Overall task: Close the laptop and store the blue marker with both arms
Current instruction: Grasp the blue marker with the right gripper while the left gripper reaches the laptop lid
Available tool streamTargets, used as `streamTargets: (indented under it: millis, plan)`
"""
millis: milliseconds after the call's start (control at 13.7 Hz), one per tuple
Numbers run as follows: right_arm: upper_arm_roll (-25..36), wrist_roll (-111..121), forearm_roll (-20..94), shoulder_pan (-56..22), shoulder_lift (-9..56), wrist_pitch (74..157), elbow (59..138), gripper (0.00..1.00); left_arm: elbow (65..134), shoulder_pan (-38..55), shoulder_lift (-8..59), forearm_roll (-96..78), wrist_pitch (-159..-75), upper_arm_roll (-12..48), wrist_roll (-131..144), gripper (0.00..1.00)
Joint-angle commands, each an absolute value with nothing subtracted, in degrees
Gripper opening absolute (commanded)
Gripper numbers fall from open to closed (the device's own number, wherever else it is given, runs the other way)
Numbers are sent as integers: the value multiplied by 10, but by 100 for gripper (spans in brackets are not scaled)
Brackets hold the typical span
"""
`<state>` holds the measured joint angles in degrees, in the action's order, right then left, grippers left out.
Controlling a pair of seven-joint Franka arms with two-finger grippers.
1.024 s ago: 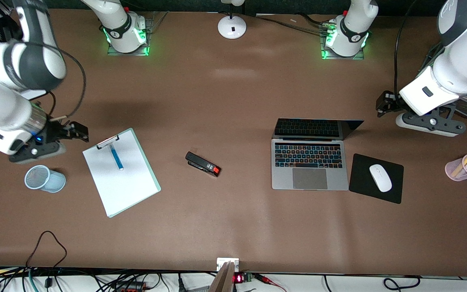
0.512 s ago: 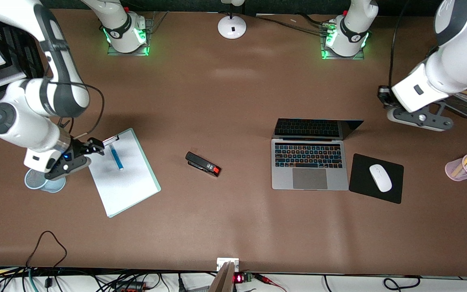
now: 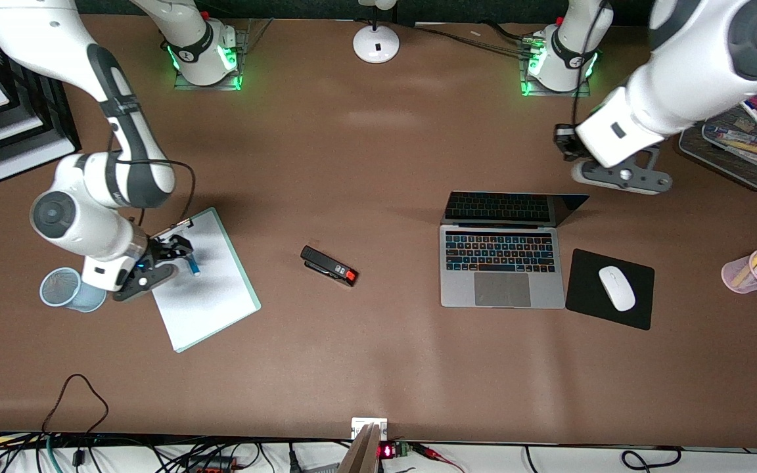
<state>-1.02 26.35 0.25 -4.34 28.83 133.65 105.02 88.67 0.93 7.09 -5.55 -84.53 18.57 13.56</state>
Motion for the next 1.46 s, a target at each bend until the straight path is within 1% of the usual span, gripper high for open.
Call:
streamTargets:
  millis: [0,73,220,293,512,585,732,805,878,1024,1171,1244,1317,1390]
  plan:
    - [-9,279,2,-50,311,1352,1042,74,908,7,83,-62,-862,206,182,0]
    - [-9,285,2,-50,319,1358,1042,69,926,7,79,-62,-865,214,193,0]
    - [-9,287,1,-51,333,1367,1043,65,952,6,76,-62,-873,217,197,0]
    - [-9,287,1,-50,338,1370,1044,59,969,5,77,-62,-888,217,197,0]
    - [-9,286,1,-51,349,1373,1046,50,1054,6,55,-62,-954,219,197,0]
    - [-9,286,2,-51,350,1375,1046,49,1089,6,43,-61,-993,228,197,0]
    - [-9,286,2,-50,350,1375,1045,41,1147,6,37,-58,-1068,243,198,0]
    - [-9,286,2,-50,352,1375,1044,41,1167,5,38,-55,-1101,243,199,0]
    - [-9,286,2,-49,355,1375,1043,38,1182,4,38,-54,-1120,243,199,0]
    - [-9,285,3,-49,359,1377,1042,38,1212,6,40,-54,-1149,243,200,0]
    - [-9,285,3,-49,361,1377,1042,38,1230,4,35,-52,-1156,243,200,0]
    - [-9,285,3,-49,362,1379,1042,35,1230,4,36,-42,-1157,243,201,0]
    - [-9,281,3,-49,364,1382,1042,29,1230,1,40,-20,-1167,243,205,0]
    - [-9,280,3,-49,366,1383,1041,27,1230,-1,44,4,-1188,243,205,0]
